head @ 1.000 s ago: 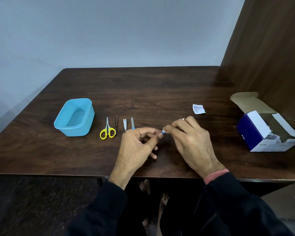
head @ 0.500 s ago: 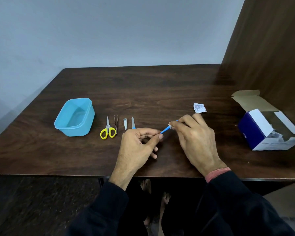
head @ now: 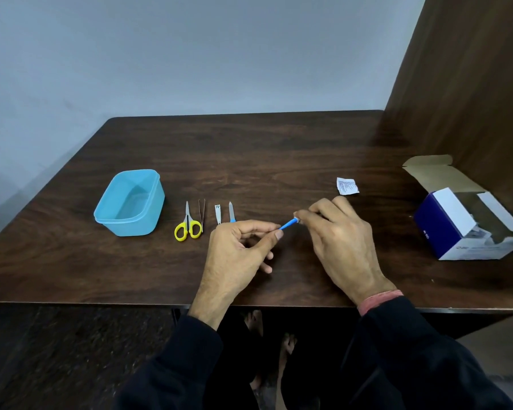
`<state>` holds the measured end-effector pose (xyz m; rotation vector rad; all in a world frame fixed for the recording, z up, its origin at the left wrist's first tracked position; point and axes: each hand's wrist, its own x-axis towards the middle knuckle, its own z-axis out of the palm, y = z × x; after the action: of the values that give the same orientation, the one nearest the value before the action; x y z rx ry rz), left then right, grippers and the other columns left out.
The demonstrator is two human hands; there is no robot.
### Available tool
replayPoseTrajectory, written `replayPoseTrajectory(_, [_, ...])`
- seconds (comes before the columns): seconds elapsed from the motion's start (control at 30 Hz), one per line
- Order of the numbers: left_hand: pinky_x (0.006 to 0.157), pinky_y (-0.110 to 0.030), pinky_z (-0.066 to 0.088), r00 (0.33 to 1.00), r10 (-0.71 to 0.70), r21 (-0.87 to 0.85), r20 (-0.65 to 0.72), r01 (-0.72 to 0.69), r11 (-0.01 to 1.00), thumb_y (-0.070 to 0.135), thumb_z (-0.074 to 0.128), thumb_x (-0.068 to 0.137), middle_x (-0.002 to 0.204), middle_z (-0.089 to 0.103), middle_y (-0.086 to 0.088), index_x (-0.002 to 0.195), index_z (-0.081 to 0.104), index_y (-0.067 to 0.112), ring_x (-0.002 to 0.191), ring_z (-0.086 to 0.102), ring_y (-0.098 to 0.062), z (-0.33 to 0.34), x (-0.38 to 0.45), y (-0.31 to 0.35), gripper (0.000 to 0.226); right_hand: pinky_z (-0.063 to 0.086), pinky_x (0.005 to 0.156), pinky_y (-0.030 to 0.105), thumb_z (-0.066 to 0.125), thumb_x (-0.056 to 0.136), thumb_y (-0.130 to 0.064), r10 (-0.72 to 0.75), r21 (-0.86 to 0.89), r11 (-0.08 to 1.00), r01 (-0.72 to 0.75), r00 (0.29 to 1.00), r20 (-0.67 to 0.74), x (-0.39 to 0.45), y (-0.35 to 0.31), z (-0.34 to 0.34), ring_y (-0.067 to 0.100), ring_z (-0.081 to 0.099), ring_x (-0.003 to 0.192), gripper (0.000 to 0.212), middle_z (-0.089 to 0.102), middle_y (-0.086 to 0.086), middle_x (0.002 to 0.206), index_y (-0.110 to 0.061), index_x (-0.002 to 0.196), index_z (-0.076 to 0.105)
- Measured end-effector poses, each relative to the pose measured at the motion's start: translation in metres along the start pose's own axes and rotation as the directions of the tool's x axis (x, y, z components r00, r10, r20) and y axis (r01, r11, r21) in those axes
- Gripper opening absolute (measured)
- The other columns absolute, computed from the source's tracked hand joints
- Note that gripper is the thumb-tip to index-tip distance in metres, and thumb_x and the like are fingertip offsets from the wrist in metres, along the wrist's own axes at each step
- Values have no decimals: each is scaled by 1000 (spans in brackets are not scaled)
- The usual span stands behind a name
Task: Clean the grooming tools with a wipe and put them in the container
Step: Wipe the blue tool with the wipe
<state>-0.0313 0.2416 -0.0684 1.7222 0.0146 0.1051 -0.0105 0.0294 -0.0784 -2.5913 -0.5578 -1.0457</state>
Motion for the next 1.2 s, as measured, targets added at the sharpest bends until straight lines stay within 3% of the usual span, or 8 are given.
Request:
replayPoseTrajectory(0.2, [50,-34,62,999,-23,31,32,22,999,22,82,103,89,84,-5,102,89,20,58,70,-16,4,0,2,7,51,51,35,82,98,-8,-34,-21,999,34,999,1,1,-2,-1,24,59,93,21,70,-1,104,-16,117,83])
replayPoseTrajectory(0.3, [49,-35,63,999,-20,51,31,19,999,20,77,107,88,85,-1,102,88,18,58,68,-16,3,1,2,12,52,51,36,83,98,-8,-19,-13,1000,19,1000,-1,1,-2,1,25,60,91,20,70,-1,102,-16,116,83])
replayPoseTrajectory(0.53, [53,-41,66,998,-11,92,64,5,996,18,82,103,90,86,4,99,88,28,58,71,-16,2,1,0,13,55,58,37,80,102,-10,-205,70,977,201,978,50,-1,-5,-4,22,62,92,18,69,-2,103,-15,119,82])
replayPoseTrajectory(0.77, [47,-30,59,1000,0,19,-17,0,1000,9,86,98,87,85,-3,105,90,18,57,70,-14,2,1,-2,13,48,50,34,84,98,-13,39,24,999,-40,999,23,1,-1,0,23,59,91,16,68,-3,99,-19,113,84])
replayPoseTrajectory(1.0, [48,-32,60,1000,-14,26,-11,15,1000,16,83,100,88,83,-6,102,88,21,58,71,-15,3,1,3,8,53,53,38,82,99,-10,-17,15,1000,17,1000,10,0,-1,-1,23,60,92,18,69,-1,102,-16,116,83])
replayPoseTrajectory(1.2, [47,-36,62,1000,-13,123,-9,14,992,28,75,108,83,84,5,98,87,24,52,65,-12,5,-1,7,16,53,52,37,85,97,-11,-19,31,999,18,1000,9,0,-2,-1,22,61,91,18,69,-1,100,-17,114,83])
